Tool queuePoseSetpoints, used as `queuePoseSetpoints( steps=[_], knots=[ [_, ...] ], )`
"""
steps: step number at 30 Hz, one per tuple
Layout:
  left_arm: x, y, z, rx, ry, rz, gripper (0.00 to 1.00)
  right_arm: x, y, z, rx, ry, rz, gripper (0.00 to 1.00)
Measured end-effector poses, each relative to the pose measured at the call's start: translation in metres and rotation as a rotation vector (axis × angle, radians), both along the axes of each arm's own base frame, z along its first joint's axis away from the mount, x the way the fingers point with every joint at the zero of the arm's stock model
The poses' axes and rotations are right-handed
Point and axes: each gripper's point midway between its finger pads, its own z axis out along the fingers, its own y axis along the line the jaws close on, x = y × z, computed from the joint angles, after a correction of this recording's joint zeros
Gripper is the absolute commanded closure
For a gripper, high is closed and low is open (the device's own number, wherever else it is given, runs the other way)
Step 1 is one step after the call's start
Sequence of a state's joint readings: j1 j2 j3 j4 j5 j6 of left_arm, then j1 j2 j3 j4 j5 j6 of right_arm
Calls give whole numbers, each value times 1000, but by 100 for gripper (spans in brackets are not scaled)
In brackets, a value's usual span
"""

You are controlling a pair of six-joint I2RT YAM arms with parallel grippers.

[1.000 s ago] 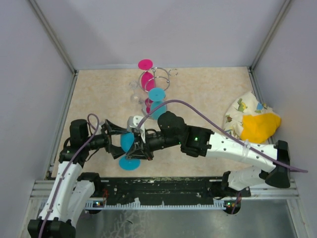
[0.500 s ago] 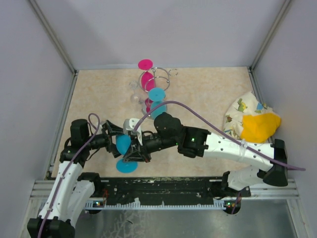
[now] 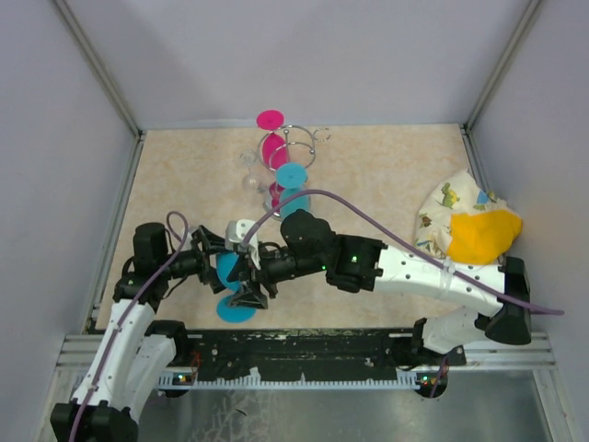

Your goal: Take the wine glass off the wine glass rack

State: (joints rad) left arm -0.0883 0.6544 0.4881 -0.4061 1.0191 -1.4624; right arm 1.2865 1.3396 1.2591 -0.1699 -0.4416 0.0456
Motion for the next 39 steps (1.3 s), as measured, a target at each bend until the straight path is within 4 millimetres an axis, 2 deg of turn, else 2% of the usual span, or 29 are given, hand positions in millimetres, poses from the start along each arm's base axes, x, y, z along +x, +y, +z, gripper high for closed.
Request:
queuePoseSetpoints(
  steps=[2, 3, 12, 18, 25, 29, 34, 36, 39],
  knots=[
    [-1, -1, -2, -5, 1, -6, 21, 5, 1, -3, -10, -3, -25, 6],
    [0, -1, -2, -7, 1, -7, 21, 7, 1, -4, -11, -10, -33, 2],
    [7, -3, 4, -41, -58, -23, 20, 28, 0, -12, -45, -46, -149, 1],
    [12, -4, -6, -42, -51, -25, 20, 41, -4, -20, -86, -54, -235, 1],
    [19, -2, -7, -29, -79, -6, 21, 48, -13, -18, -99, -65, -293, 1],
    [27, 3, -14, 11, -114, 18, 21, 58, -31, 3, -61, -92, -374, 1],
    [51, 19, -13, 131, -200, 85, 20, 76, -75, 48, 34, -134, -545, 1],
    [65, 29, -6, 219, -252, 128, 20, 86, -98, 61, 61, -148, -639, 1],
    [85, 48, 17, 386, -376, 198, 19, 95, -124, 66, 79, -157, -732, 1]
  ],
)
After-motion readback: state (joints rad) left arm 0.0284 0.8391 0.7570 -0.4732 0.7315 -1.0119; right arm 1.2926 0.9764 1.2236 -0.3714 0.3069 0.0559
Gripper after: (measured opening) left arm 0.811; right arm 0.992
